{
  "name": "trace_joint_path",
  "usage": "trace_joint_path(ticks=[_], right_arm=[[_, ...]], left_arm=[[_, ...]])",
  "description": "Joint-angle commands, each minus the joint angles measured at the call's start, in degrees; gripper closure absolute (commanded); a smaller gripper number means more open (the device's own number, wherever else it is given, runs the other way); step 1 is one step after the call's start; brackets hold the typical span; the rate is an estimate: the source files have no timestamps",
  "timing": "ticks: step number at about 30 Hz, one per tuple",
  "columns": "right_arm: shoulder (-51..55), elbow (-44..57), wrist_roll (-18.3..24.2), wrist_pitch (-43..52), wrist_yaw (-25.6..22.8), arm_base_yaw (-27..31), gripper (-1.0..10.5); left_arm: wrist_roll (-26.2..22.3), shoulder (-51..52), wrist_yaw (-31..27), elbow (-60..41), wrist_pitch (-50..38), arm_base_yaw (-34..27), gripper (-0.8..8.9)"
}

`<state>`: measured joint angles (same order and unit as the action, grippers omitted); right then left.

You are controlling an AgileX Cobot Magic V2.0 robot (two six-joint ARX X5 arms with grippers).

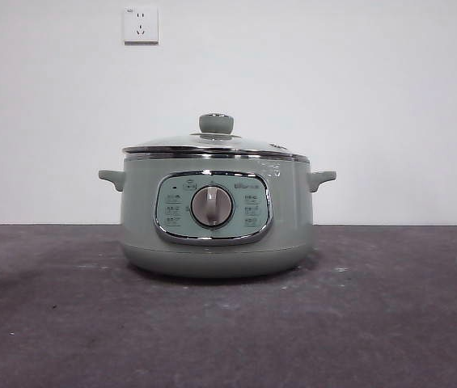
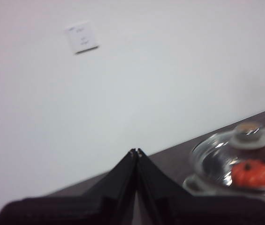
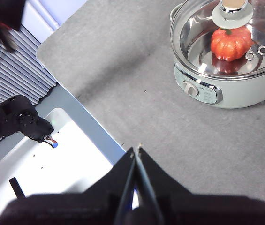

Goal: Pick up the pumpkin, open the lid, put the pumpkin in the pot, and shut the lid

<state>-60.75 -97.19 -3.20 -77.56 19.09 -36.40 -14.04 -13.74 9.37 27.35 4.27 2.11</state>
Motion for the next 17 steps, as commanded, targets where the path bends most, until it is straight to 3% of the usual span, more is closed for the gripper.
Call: trace_joint_path(ticks=[1, 17], right_arm=[[0.44, 0.07, 0.09, -0.87, 0.07, -0.04, 9.5], [1.7, 0.07, 0.11, -0.87, 0.04, -0.04, 9.5]], left_arm=[[0.83, 3.45, -2.14, -6.54, -1.29, -0.33, 8.17], [2.82, 13.64, -6.38, -25.07, -2.97, -0.33, 8.18]])
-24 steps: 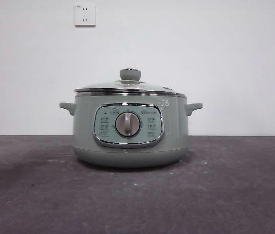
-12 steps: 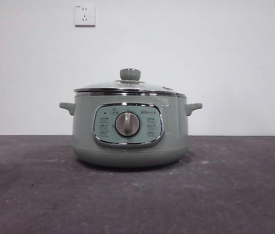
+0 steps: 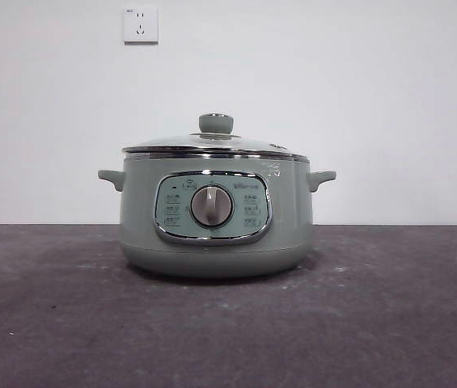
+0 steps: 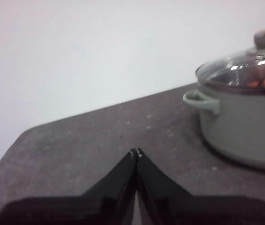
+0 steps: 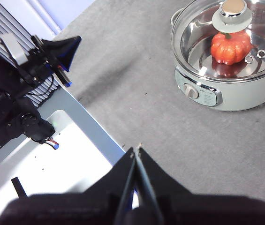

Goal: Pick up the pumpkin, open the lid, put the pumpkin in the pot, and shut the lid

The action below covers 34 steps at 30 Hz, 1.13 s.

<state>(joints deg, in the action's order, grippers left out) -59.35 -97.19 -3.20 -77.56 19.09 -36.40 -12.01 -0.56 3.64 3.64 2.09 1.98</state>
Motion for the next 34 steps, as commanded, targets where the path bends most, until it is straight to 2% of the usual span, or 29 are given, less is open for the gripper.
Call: trace_joint_path(ticks=[1, 14, 34], right_arm=[[0.42, 0.07, 0.11, -0.87, 0.04, -0.04, 9.5], [1.31, 0.07, 0.09, -0.87, 0.07, -0.04, 9.5], [1.7, 0.07, 0.39, -0.87, 0.04, -0.04, 9.5]], left_arm=[[1.22, 0.46, -0.7, -1.95, -0.79, -0.2, 8.18], [4.92, 0.42, -0.24, -3.5, 8.31, -0.2, 8.17], [4.92, 0.33, -0.5, -3.5, 8.24, -0.2, 8.17]])
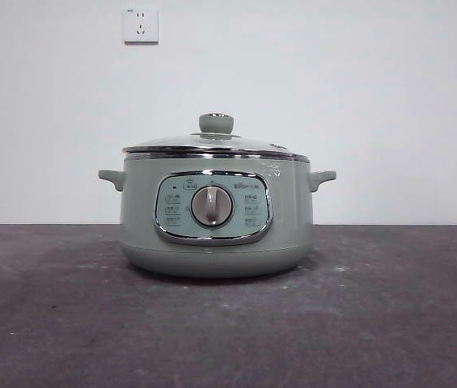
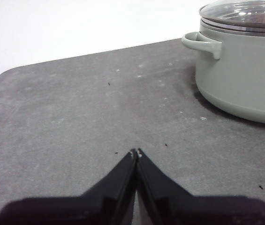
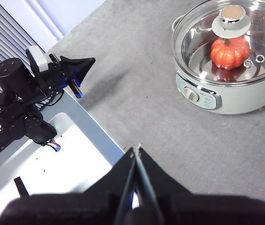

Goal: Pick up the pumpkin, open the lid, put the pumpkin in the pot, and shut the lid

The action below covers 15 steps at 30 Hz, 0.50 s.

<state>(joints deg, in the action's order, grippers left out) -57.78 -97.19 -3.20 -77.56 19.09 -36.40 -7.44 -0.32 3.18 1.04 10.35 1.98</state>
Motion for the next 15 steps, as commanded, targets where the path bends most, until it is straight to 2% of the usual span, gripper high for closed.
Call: trace_joint_path(ticks=[1, 4, 8, 10, 15], right_arm=[[0.22, 0.07, 0.35, -0.87, 0.04, -0.04, 9.5], [0.37, 0.07, 0.66, -0.72, 0.04, 0.04, 9.5], [2.32, 0.09, 5.7, 2.73, -3.41, 4.57, 9.5], [4.26, 0.42, 5.88, 7.17, -2.89, 9.6, 9.5], [10.88, 5.46, 5.84, 18.69, 2.4, 22.58, 9.5]], left_arm=[[0.35, 0.09, -0.04, -0.9, 0.0, -0.2, 8.17], [0.35, 0.09, -0.04, -0.9, -0.02, -0.2, 8.17], [0.35, 0.09, -0.04, -0.9, -0.02, -0.2, 8.17], [0.35, 0.09, -0.04, -0.9, -0.02, -0.2, 8.17], [0.35, 0.09, -0.04, -0.9, -0.02, -0.2, 8.17]])
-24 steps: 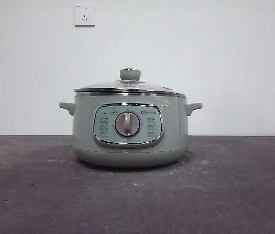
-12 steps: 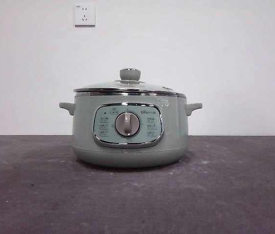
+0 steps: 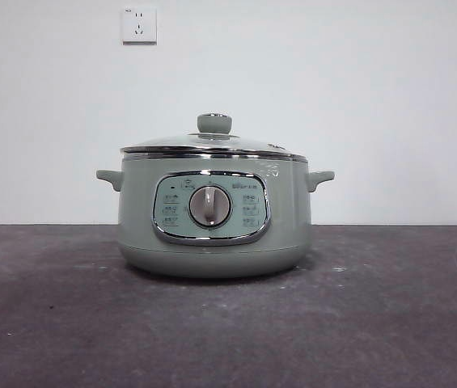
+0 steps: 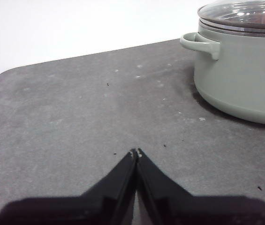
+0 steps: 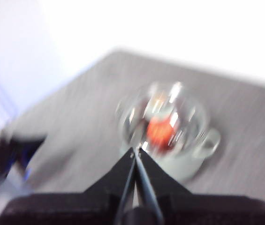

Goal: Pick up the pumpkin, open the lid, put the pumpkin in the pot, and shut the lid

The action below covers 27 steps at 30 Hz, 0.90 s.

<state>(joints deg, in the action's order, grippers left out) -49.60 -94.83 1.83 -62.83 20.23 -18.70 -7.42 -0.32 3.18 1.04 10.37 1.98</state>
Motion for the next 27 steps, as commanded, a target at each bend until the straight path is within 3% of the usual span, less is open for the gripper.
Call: trace_joint_path(ticks=[1, 7, 15, 21, 27], right_arm=[[4.42, 5.22, 0.83, 6.29, 0.83, 7.1, 9.5], [16.0, 24.9, 3.26, 24.55, 0.24, 14.8, 9.5], [29.64, 56.78, 2.1, 50.97, 0.09, 16.44, 9.5], [37.66, 73.57, 1.07, 62.93, -8.52, 16.44, 9.5], [43.82, 84.02, 0.79, 65.4, -15.02, 16.39, 9.5]], left_arm=[[0.33, 0.09, -0.04, -0.9, -0.04, -0.2, 8.17], [0.33, 0.09, -0.04, -0.9, -0.02, -0.2, 8.17], [0.33, 0.09, -0.04, -0.9, -0.04, -0.2, 8.17], [0.33, 0.09, -0.04, -0.9, -0.04, -0.2, 8.17], [0.33, 0.09, -0.04, -0.9, -0.04, -0.2, 8.17]])
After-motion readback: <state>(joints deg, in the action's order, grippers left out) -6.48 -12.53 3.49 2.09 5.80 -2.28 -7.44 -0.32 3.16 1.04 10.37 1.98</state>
